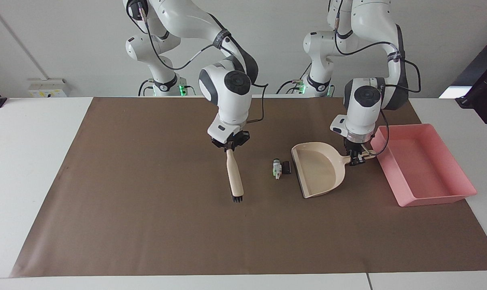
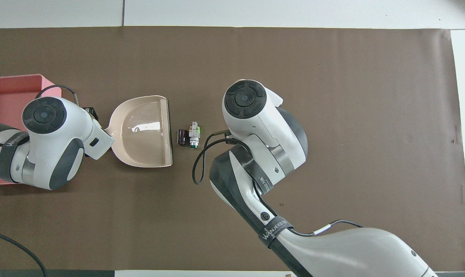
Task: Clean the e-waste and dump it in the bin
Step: 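Sweep the small parts into the dustpan with the right gripper's brush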
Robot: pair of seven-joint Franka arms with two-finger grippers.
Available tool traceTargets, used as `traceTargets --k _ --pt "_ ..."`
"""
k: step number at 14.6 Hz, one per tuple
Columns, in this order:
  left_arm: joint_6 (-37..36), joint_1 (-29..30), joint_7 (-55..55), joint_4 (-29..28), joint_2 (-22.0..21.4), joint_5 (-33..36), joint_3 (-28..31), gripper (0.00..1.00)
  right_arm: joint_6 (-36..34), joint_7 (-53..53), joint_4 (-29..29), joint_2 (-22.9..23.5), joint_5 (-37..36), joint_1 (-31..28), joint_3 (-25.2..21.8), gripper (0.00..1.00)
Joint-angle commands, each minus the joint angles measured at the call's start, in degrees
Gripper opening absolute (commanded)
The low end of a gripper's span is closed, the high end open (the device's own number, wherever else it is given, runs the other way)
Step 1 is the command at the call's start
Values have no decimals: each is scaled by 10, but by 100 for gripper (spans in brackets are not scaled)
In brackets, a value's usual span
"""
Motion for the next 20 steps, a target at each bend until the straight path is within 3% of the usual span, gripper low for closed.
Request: traceTargets --k 1,6,9,13,17,20 --pt "-42 -22 -13 10 -5 19 6 0 21 20 15 25 13 24 1 0" --pt "-53 -71 -104 4 -10 113 5 0 38 22 -6 28 43 33 37 0" --pt "-64 -83 -109 1 -10 119 5 0 41 37 -13 24 65 33 65 0" --pt "-68 -85 -108 -4 -10 120 4 0 140 46 -68 18 106 31 97 0" --pt "-61 -83 -108 -24 -18 120 3 0 192 25 -58 27 214 33 114 0" --pt "-41 -75 -105 -29 -19 118 3 0 251 26 -53 28 244 52 118 0"
